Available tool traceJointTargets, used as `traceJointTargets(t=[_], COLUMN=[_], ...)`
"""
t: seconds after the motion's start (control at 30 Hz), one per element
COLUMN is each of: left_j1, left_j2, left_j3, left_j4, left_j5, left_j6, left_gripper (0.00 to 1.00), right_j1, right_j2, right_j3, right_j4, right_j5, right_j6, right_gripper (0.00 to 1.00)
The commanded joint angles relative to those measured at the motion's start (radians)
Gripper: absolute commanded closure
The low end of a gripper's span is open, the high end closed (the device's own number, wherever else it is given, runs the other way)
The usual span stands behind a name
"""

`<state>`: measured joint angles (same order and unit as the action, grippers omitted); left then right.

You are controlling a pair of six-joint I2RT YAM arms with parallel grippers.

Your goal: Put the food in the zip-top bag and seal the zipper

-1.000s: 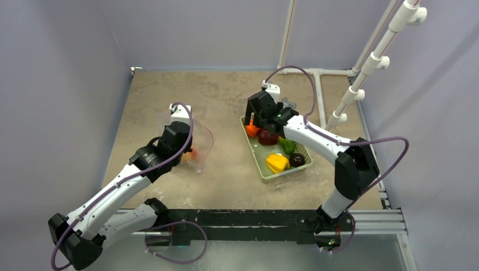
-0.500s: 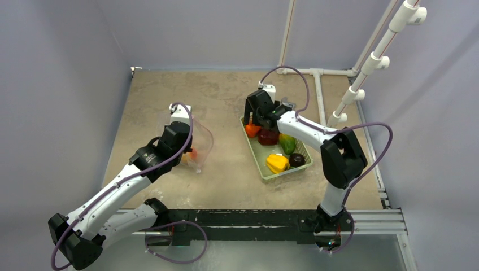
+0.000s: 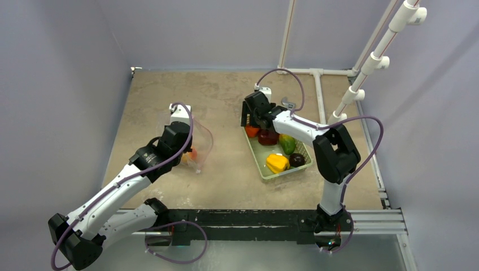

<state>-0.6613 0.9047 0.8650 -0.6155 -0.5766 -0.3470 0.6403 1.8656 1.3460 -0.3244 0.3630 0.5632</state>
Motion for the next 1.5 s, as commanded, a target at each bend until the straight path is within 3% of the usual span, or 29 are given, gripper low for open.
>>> traceJointTargets(t=[0.0,0.33,0.63,0.73,1.03,1.47], left_j1=[0.004,0.004,0.004,0.003,0.003,0.004], left_j2=[-0.014,-0.015,-0.014,-0.016,-0.014,-0.013], left_j3=[-0.003,-0.003,-0.002,-0.003,-0.003,-0.001], left_j4=[0.032,0.032,0.031,0.03,0.031,0.033], left_j5=[-0.012,-0.01,-0.01,-0.01,-0.008,-0.01], left_j6=[0.008,0.008,0.008,0.007,0.008,0.008], left_gripper=[1.0,1.0,1.0,1.0,1.0,1.0], right_j1=[-0.005,-0.004,-0.005,-0.005,-0.005,0.051], right_j2=[-0.006,-0.006,-0.047,-0.075,-0.192,-0.409], right_j3=[-0.011,-0.046,-0.044,-0.039,-0.038,-0.06], right_j4=[0.036,0.039,0.013,-0.013,-0.048,0.007], right_j5=[-0.009,-0.01,0.019,0.047,0.061,-0.108], right_j6=[-0.009,-0.005,0.006,0.018,0.034,-0.042], right_gripper=[0.14,0.26,0.63,0.69,0.77,0.8])
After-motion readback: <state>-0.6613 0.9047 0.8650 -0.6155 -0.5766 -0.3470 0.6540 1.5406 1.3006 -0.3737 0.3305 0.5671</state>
